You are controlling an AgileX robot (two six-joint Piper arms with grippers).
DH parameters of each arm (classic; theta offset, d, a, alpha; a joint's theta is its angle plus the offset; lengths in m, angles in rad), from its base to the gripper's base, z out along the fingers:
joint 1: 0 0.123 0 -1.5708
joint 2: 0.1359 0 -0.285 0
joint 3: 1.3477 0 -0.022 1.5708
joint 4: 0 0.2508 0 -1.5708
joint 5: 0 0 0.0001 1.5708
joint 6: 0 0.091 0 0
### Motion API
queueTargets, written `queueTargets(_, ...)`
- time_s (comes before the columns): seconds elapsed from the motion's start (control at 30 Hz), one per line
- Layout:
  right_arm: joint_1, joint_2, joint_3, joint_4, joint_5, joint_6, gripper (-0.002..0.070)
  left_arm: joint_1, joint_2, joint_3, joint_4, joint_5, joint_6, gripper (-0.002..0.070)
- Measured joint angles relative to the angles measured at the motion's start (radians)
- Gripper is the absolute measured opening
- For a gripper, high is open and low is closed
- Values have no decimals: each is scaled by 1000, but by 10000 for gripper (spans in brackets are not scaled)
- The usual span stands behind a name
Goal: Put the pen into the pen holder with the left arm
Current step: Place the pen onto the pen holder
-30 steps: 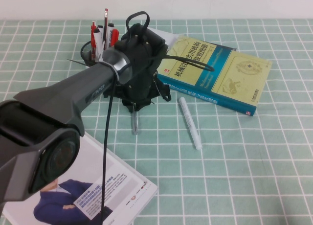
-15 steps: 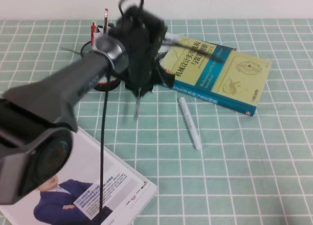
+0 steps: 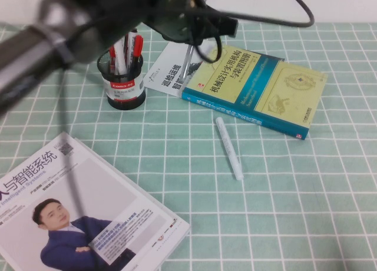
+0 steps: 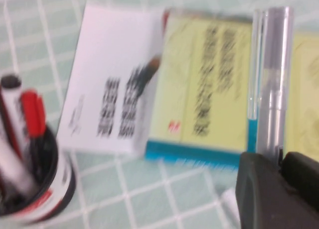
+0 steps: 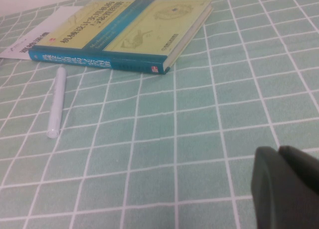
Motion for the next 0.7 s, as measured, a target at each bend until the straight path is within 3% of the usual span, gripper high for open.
queueTargets(0.17,0,0,0,0,0,0,-20,12,-176,319,38,-359,-61,41)
queueTargets(0.33,0,0,0,0,0,0,-20,86,-305,610,80,-727,-100,40)
queueTargets(0.7,0,0,0,0,0,0,-20,304,-276,740,109,-1120,-132,40)
